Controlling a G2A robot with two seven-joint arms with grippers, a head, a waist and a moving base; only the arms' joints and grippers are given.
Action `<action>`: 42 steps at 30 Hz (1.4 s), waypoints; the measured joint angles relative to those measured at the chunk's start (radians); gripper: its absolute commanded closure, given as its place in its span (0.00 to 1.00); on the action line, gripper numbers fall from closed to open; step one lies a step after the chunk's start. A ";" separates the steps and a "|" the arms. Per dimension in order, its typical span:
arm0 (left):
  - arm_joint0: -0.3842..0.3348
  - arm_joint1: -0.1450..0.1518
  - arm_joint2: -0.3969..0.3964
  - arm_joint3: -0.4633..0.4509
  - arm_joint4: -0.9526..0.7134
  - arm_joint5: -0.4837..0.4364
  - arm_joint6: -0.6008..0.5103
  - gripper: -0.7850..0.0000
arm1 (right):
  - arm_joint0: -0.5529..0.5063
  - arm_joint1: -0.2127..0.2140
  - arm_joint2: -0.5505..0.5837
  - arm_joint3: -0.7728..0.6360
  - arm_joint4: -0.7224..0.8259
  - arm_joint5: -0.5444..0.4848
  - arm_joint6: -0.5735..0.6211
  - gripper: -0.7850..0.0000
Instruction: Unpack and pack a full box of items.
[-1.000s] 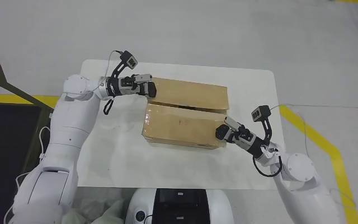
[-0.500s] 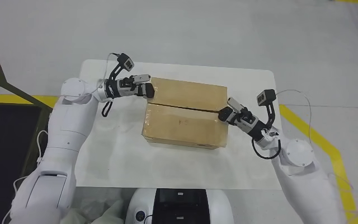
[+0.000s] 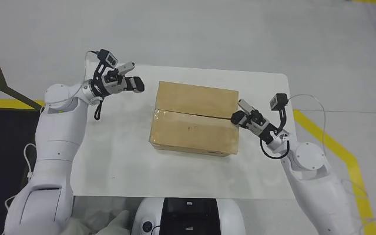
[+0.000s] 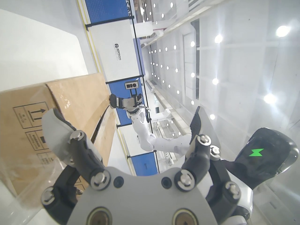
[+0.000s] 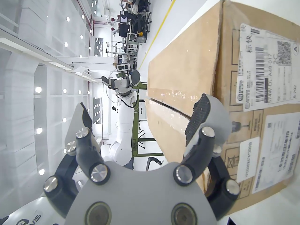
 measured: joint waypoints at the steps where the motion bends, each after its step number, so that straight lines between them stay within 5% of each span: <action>1: 0.012 0.004 -0.015 -0.012 0.007 0.003 0.009 0.00 | 0.000 0.000 0.002 0.003 0.002 0.003 0.000 0.00; 15: 0.246 0.038 -0.175 -0.288 0.124 0.022 0.281 0.00 | -0.003 -0.001 0.010 0.005 0.012 0.011 -0.011 0.00; 27: 0.493 0.038 -0.256 -0.562 0.217 0.006 0.534 0.00 | -0.003 -0.001 0.010 0.005 0.012 0.011 -0.011 0.00; 42: 0.517 0.039 -0.266 -0.569 0.203 -0.009 0.503 0.00 | -0.003 -0.001 0.010 0.005 0.012 0.011 -0.011 0.00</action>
